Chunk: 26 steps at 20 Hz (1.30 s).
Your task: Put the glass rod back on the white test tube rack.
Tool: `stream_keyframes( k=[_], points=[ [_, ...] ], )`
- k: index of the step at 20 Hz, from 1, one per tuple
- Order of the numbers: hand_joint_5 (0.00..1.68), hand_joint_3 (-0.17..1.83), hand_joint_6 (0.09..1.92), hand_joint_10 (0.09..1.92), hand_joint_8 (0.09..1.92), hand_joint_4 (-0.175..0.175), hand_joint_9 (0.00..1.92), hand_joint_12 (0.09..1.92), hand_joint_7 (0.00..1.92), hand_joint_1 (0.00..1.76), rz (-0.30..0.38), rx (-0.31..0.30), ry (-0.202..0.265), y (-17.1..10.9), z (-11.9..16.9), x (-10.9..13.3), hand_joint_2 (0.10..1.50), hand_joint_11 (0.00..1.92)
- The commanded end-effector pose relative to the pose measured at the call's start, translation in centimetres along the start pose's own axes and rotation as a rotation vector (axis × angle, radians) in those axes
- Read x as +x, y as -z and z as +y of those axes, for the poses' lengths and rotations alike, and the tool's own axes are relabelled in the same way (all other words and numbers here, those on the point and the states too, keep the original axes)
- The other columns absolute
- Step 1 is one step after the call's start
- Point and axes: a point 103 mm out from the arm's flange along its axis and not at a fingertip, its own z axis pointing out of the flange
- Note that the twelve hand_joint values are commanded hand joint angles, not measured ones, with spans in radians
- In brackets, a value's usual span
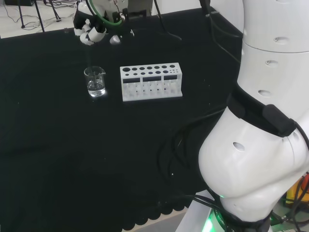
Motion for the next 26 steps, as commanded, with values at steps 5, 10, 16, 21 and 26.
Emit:
stream_keyframes(
  k=[5,10,16,21,26],
  points=[
    [1.06,0.63,0.73,0.95,1.28,-0.175,1.68,1.0,1.09,1.29,-0.001,-0.007,0.018,0.4,0.5,1.3,0.78,1.68],
    [1.06,0.63,0.73,0.95,1.28,-0.175,1.68,1.0,1.09,1.29,-0.015,-0.019,0.0,1.7,0.2,0.4,0.78,1.68],
    [1.06,0.63,0.73,0.95,1.28,-0.175,1.68,1.0,1.09,1.29,0.002,-0.06,-0.039,5.6,-1.3,-1.1,0.78,1.68],
    [1.06,0.63,0.73,0.95,1.28,-0.175,1.68,1.0,1.09,1.29,0.032,-0.098,-0.082,8.9,-2.8,-2.5,0.78,1.68],
    [1.06,0.63,0.73,0.95,1.28,-0.175,1.68,1.0,1.09,1.29,0.031,-0.121,-0.116,11.0,-4.5,-3.6,0.78,1.68]
  ],
)
